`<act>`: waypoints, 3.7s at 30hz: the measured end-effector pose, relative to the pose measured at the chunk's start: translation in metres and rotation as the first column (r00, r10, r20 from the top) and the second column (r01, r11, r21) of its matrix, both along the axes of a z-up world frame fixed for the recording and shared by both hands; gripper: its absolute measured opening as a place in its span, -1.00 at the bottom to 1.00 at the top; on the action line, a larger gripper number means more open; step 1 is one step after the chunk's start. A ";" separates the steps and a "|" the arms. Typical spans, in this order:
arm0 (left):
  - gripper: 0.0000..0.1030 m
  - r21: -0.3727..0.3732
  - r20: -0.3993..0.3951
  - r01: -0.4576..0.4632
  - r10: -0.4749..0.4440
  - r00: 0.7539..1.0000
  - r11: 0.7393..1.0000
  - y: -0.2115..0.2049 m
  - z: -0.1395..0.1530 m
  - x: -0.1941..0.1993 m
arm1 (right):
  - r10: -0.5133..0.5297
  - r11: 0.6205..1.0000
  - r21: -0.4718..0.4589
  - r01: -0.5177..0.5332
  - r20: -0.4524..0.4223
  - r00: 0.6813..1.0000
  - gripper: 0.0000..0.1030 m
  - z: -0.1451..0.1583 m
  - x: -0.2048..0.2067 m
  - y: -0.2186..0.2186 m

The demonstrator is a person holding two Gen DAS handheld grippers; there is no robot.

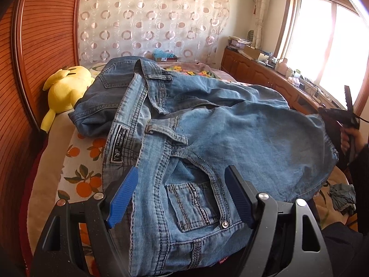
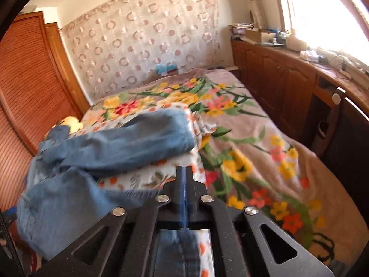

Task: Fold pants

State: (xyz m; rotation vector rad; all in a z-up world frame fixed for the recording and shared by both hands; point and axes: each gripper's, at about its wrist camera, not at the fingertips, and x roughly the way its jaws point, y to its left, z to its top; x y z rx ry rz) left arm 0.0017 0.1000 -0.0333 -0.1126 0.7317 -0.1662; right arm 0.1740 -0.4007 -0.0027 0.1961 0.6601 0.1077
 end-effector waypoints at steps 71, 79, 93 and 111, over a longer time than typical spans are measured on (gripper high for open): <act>-0.12 0.003 -0.182 0.045 -0.044 0.982 0.999 0.009 -0.043 0.036 | 0.305 0.933 -0.172 -0.316 -0.088 0.948 0.02 -0.079 0.030 0.162; -0.11 0.040 -0.192 0.005 0.002 0.981 0.999 -0.005 -0.052 0.030 | 0.292 0.939 -0.164 -0.302 -0.083 0.953 0.02 -0.080 0.033 0.163; -0.75 0.039 -0.110 0.048 -0.043 0.993 0.998 -0.009 -0.038 0.025 | 0.290 0.940 -0.164 -0.300 -0.084 0.953 0.02 -0.080 0.034 0.165; -0.19 0.189 -0.060 -0.122 0.135 0.989 0.974 0.029 -0.026 0.064 | 0.292 0.942 -0.150 -0.301 -0.080 0.953 0.02 -0.081 0.033 0.161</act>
